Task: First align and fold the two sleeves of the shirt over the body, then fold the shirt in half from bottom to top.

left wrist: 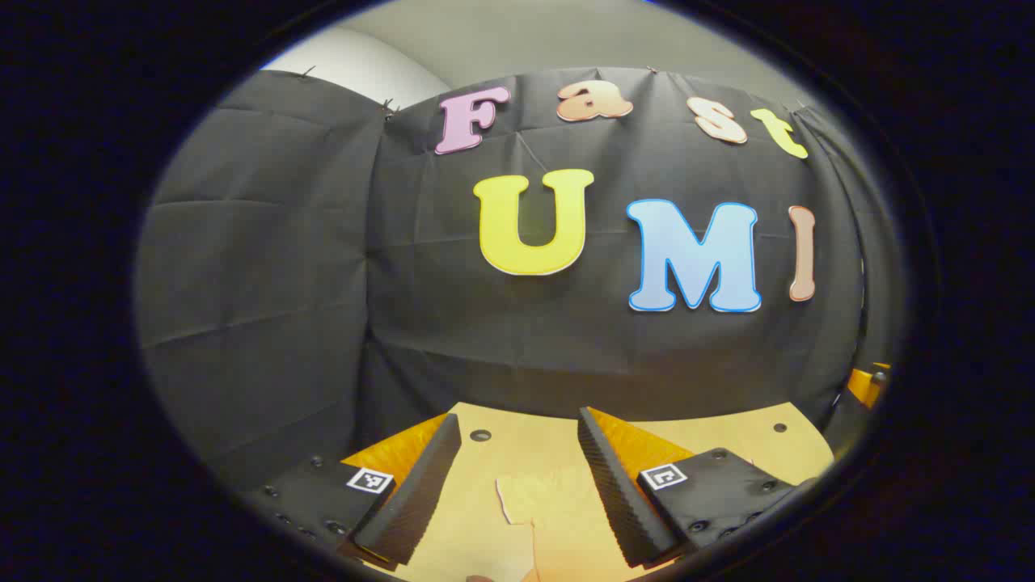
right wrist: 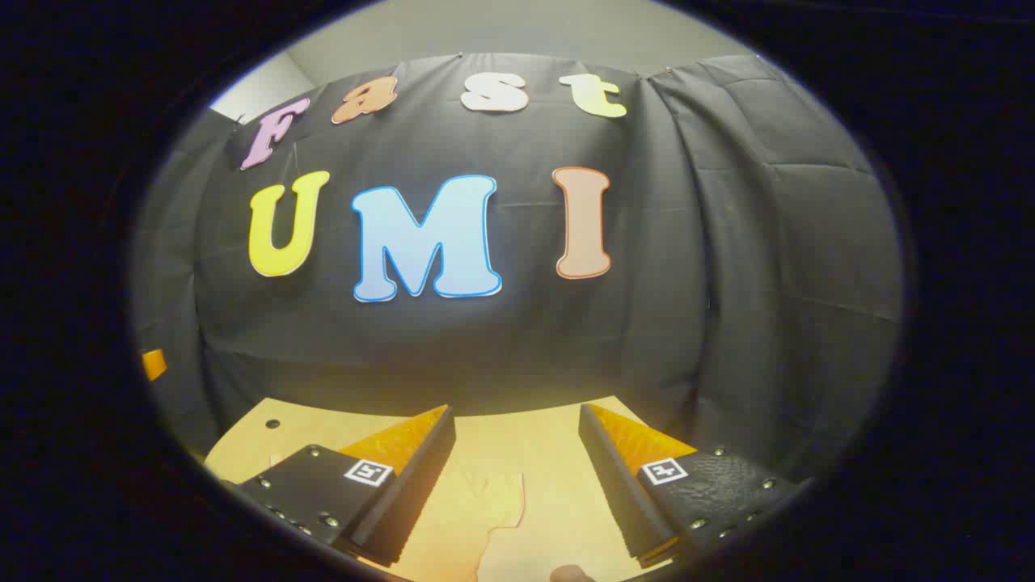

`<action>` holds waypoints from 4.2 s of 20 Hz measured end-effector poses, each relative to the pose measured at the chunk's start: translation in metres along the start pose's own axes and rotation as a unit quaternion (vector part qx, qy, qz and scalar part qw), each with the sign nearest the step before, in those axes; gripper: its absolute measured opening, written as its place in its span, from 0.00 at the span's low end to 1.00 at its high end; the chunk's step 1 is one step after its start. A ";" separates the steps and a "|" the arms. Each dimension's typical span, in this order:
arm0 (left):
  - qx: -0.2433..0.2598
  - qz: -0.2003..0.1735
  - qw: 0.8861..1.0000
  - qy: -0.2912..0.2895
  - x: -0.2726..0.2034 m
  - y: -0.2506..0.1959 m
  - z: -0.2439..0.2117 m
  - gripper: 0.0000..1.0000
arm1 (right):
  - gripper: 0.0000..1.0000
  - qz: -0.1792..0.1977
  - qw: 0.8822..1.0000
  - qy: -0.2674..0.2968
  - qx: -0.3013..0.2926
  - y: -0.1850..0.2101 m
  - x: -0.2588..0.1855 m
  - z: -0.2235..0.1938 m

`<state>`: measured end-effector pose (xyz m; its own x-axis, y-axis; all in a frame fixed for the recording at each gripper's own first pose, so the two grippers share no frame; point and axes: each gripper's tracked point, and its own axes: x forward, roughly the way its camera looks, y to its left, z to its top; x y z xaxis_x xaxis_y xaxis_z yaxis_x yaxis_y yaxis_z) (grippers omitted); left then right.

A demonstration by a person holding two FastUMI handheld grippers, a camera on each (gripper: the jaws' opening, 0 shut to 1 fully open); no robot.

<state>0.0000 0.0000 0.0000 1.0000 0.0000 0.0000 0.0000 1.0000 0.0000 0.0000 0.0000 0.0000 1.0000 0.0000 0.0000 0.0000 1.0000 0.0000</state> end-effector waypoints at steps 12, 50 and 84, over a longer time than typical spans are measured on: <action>0.004 0.005 1.000 -0.004 -0.006 0.008 0.006 0.95 | 0.96 0.016 1.000 0.017 -0.009 0.012 -0.008 -0.015; -0.015 0.069 0.997 0.041 -0.051 0.062 -0.025 0.94 | 0.96 0.030 0.950 0.310 -0.027 0.008 0.107 -0.248; 0.006 0.074 0.995 0.070 -0.053 0.047 -0.042 0.94 | 0.08 0.203 0.919 0.312 -0.133 0.144 0.138 -0.257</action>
<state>-0.0533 0.0469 -0.0415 0.9793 0.1486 -0.1376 -0.1470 0.9889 0.0213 0.1380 0.1442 -0.2573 0.7227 0.2893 -0.6277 -0.4552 0.8826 -0.1174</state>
